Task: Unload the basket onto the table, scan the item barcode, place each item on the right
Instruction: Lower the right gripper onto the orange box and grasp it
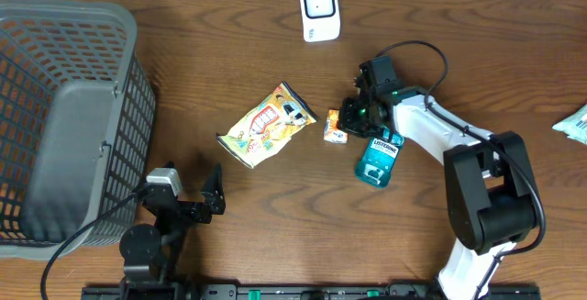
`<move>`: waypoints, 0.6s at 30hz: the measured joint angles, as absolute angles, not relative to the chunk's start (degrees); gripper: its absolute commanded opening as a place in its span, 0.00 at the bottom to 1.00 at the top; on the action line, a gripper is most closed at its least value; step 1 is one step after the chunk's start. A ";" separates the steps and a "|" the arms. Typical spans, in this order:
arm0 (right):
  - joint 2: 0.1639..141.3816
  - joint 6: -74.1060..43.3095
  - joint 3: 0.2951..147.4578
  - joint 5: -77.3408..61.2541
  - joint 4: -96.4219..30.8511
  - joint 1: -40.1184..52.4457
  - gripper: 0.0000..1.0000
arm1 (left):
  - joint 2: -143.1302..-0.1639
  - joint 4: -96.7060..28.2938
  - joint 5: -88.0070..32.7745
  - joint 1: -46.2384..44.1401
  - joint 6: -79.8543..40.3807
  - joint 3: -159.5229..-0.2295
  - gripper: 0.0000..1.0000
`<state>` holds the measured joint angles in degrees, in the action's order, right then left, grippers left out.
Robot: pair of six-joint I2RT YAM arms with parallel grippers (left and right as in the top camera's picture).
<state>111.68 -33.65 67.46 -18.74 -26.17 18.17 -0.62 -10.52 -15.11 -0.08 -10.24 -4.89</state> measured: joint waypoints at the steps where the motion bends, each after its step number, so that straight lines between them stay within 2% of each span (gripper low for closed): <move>1: 111.70 -33.69 67.46 -19.59 -26.11 17.82 0.01 | -0.62 -10.52 -15.09 -0.08 -10.24 -4.89 0.98; 8: 112.75 -30.79 67.18 -30.83 -23.79 14.06 0.01 | -0.62 -10.52 -15.11 -0.08 -10.24 -4.89 0.98; 14: 113.54 -14.31 66.89 -62.78 -17.10 7.18 0.05 | -0.62 -10.52 -15.11 -0.08 -10.24 -4.89 0.98; 16: 113.54 -8.93 66.89 -71.40 -17.06 5.67 0.01 | -0.62 -10.52 -15.09 -0.08 -10.24 -4.89 0.98; 18: 113.54 -5.15 66.89 -77.30 -17.19 4.62 0.01 | -0.62 -10.52 -15.09 -0.08 -10.24 -4.89 0.98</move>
<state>113.54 -5.15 66.89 -77.30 -17.19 4.62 -0.62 -10.52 -15.09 -0.08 -10.24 -4.89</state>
